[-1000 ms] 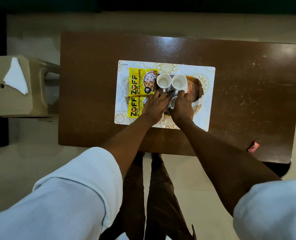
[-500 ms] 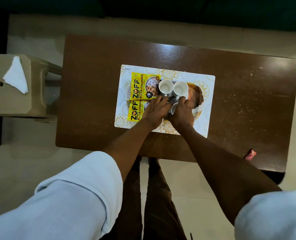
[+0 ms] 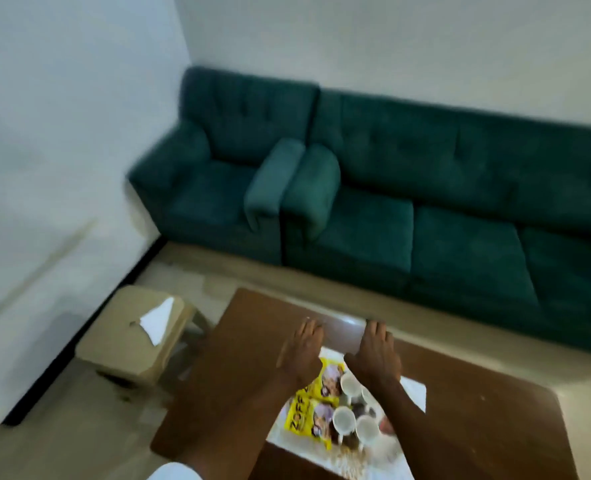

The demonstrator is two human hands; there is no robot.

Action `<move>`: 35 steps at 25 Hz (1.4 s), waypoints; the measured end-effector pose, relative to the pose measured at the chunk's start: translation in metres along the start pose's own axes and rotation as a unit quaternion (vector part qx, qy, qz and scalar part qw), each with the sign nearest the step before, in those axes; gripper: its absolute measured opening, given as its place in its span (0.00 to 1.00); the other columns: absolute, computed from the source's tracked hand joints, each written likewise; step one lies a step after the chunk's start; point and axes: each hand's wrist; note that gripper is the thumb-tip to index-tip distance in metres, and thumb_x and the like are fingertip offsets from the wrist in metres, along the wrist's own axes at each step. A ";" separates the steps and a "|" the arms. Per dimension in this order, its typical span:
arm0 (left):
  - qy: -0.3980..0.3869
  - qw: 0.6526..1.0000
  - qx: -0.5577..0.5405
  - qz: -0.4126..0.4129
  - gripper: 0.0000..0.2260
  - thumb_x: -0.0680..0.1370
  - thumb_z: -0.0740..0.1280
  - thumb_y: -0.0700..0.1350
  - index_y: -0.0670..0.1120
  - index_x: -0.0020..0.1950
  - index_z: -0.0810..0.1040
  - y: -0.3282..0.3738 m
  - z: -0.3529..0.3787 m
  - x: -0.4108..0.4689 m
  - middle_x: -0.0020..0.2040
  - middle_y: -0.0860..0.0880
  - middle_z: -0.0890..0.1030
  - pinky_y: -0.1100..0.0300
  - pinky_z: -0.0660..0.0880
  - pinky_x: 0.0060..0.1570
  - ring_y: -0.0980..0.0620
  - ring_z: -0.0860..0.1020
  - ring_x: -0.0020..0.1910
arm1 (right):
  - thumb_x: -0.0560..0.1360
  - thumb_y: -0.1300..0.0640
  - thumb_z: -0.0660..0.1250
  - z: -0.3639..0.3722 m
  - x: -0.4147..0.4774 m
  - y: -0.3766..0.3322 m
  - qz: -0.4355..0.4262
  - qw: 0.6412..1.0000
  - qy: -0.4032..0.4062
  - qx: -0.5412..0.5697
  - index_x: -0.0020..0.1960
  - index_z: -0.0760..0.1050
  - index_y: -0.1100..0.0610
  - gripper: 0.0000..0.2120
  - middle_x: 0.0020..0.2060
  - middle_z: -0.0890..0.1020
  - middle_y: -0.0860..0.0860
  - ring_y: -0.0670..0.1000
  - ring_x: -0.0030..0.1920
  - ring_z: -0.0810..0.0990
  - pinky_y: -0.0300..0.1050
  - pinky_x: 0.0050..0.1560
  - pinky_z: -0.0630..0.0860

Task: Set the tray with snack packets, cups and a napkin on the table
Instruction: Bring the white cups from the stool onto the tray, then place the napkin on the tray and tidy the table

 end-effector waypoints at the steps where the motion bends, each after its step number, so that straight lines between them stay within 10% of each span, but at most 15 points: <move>1: 0.015 1.000 0.008 -0.017 0.37 0.76 0.65 0.44 0.42 0.82 0.52 -0.010 -0.042 0.010 0.82 0.42 0.54 0.49 0.54 0.78 0.41 0.52 0.82 | 0.68 0.45 0.71 -0.036 0.016 -0.030 -0.032 0.999 0.023 0.001 0.77 0.59 0.55 0.43 0.71 0.69 0.54 0.59 0.70 0.71 0.54 0.62 0.75; 9: 0.234 0.963 0.022 -0.129 0.43 0.77 0.67 0.50 0.42 0.83 0.45 -0.122 -0.328 -0.006 0.83 0.41 0.46 0.49 0.49 0.81 0.42 0.47 0.82 | 0.72 0.44 0.70 -0.226 0.067 -0.237 -0.218 0.963 0.155 0.030 0.83 0.46 0.46 0.47 0.82 0.55 0.53 0.59 0.78 0.60 0.60 0.66 0.73; 17: 0.283 0.930 -0.010 -0.234 0.43 0.76 0.70 0.51 0.41 0.82 0.48 -0.257 -0.404 -0.095 0.82 0.38 0.49 0.46 0.53 0.79 0.39 0.51 0.81 | 0.74 0.44 0.70 -0.220 0.040 -0.429 -0.362 0.919 0.155 0.021 0.83 0.47 0.47 0.46 0.82 0.55 0.53 0.60 0.78 0.61 0.63 0.63 0.76; 25: 0.248 0.917 -0.075 -0.304 0.39 0.78 0.69 0.51 0.40 0.81 0.51 -0.459 -0.344 -0.102 0.82 0.37 0.53 0.47 0.54 0.79 0.39 0.53 0.81 | 0.75 0.44 0.71 -0.067 0.082 -0.598 -0.361 0.931 0.054 -0.006 0.83 0.45 0.46 0.47 0.82 0.56 0.52 0.61 0.77 0.63 0.61 0.62 0.77; 35: 0.021 0.887 -0.273 -0.373 0.33 0.80 0.67 0.45 0.40 0.81 0.55 -0.585 -0.058 -0.055 0.79 0.40 0.62 0.48 0.65 0.74 0.40 0.64 0.77 | 0.77 0.46 0.70 0.248 0.151 -0.624 -0.243 0.959 -0.145 -0.018 0.81 0.56 0.52 0.38 0.78 0.64 0.57 0.63 0.75 0.65 0.62 0.67 0.71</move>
Point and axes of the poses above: each hand's wrist, its own x-axis towards the middle knuckle, its own z-axis out of the palm, y = z × x
